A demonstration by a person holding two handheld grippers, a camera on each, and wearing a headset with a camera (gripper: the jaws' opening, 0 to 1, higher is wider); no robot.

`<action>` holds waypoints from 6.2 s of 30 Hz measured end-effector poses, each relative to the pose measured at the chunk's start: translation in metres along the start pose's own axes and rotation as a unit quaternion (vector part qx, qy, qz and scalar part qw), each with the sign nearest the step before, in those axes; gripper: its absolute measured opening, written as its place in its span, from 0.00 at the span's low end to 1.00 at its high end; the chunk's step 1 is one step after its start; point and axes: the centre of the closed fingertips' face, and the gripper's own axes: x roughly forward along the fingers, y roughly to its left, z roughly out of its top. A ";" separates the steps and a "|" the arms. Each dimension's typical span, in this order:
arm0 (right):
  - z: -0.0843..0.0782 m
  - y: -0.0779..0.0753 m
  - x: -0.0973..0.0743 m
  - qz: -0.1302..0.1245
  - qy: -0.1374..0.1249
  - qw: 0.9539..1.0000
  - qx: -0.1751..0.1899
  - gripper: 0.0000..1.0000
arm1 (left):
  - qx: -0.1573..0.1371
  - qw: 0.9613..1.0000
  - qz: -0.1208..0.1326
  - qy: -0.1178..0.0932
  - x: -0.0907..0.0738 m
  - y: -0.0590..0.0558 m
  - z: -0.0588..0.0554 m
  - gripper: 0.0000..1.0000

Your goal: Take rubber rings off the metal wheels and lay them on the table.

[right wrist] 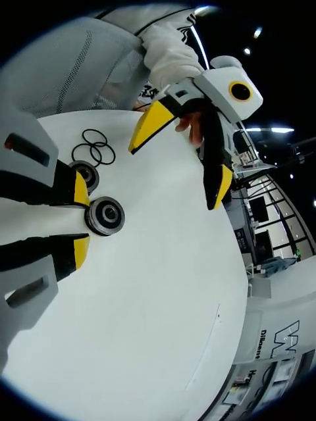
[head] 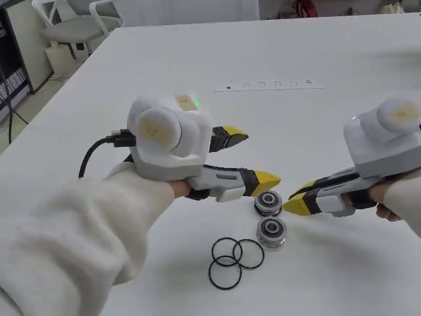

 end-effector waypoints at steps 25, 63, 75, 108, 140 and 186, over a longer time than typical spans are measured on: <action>-0.003 -0.001 0.010 -0.008 0.002 1.000 -0.008 0.15 | 0.007 0.999 -0.024 0.042 0.018 -0.018 -0.039 0.32; -0.004 -0.004 0.013 -0.010 0.000 1.000 -0.022 0.08 | -0.051 0.997 -0.010 0.053 0.032 -0.020 -0.063 0.13; -0.005 -0.005 0.011 -0.012 -0.003 0.999 -0.046 0.01 | -0.068 0.996 -0.012 0.050 0.030 -0.021 -0.064 0.13; 0.011 -0.016 0.004 -0.010 -0.061 0.990 0.124 0.00 | -0.041 0.998 -0.012 0.051 0.029 -0.022 -0.065 0.09; 0.015 -0.009 0.004 -0.010 -0.053 0.993 0.106 0.00 | -0.047 0.998 -0.010 0.047 0.029 -0.021 -0.065 0.09; 0.028 -0.003 0.001 -0.002 -0.069 0.994 0.081 0.00 | -0.055 0.998 -0.003 0.043 0.028 -0.021 -0.065 0.08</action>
